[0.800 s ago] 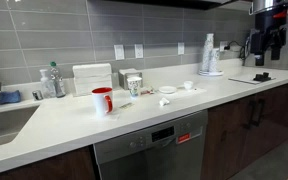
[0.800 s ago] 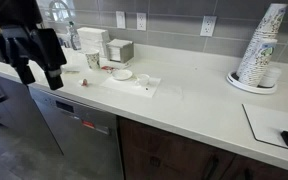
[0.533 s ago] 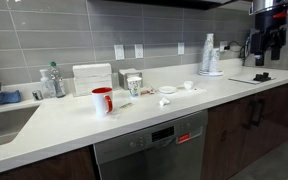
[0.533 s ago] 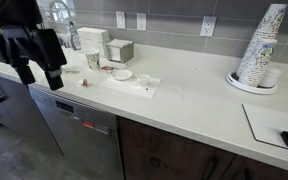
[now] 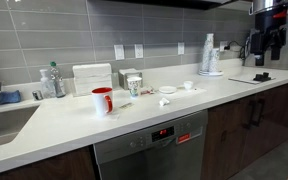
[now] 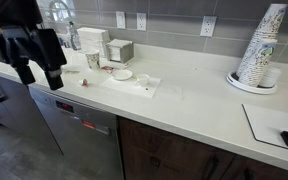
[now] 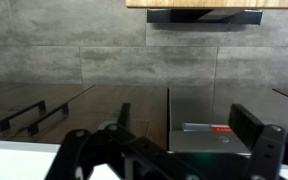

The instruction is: Lift the cup and put it in the mug cup

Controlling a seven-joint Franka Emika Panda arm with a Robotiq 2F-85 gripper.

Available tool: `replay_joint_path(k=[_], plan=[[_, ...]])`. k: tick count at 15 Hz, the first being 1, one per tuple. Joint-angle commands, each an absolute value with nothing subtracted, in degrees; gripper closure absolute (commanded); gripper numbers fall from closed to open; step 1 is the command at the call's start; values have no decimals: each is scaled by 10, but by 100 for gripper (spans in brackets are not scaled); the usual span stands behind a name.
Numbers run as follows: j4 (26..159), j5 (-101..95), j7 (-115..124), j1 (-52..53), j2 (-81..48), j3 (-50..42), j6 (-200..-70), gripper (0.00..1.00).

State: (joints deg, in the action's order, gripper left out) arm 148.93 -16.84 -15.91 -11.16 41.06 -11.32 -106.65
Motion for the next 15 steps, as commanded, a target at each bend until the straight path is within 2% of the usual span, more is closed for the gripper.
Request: replay_joint_path(k=[1, 7, 15], plan=[[1488, -172, -156, -105, 411, -118, -1064, 0], [1484, -166, -152, -100, 409, -114, -1067, 0], [1347, -31, -118, 11, 309, -46, -1084, 0]])
